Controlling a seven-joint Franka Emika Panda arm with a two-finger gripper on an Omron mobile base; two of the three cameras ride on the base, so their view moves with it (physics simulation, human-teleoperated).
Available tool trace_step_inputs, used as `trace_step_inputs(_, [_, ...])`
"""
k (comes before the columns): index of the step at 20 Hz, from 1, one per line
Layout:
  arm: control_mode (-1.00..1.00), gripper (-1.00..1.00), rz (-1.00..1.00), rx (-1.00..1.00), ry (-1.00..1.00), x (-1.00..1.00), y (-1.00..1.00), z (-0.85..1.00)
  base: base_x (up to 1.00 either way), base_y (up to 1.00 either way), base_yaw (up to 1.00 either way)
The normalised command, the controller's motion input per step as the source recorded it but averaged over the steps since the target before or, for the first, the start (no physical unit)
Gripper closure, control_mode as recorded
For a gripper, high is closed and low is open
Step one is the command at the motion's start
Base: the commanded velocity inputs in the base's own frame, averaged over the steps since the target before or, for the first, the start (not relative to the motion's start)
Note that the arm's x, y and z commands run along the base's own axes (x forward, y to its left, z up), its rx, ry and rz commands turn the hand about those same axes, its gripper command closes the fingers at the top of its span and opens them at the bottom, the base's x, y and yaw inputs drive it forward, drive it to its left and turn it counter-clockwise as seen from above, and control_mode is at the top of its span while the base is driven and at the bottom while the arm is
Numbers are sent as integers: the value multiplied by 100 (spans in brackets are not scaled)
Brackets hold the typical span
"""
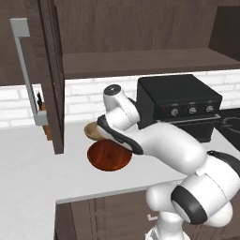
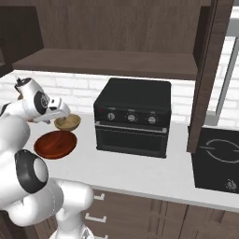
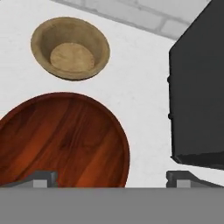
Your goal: Pick up the bowls on the counter and stack them on top of one another in the open cabinet. Place the smaller bowl on top of the larger bowl.
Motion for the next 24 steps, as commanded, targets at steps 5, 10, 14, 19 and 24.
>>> trace_step_inputs(5, [-100,-100,19,-13,-4,45,62,-35,0,0,0])
trace_step_inputs(10, [-100,-100,20,-6,7,50,38,-24,0,0,0])
trace_step_inputs(14, [-100,-100,24,0,4,43,18,-24,0,0,0])
trace_step_inputs(19, [-100,-100,16,-1,0,63,17,-46,0,0,0])
trace_step_inputs(24, [-100,-100,2,0,5,45,37,-33,0,0,0])
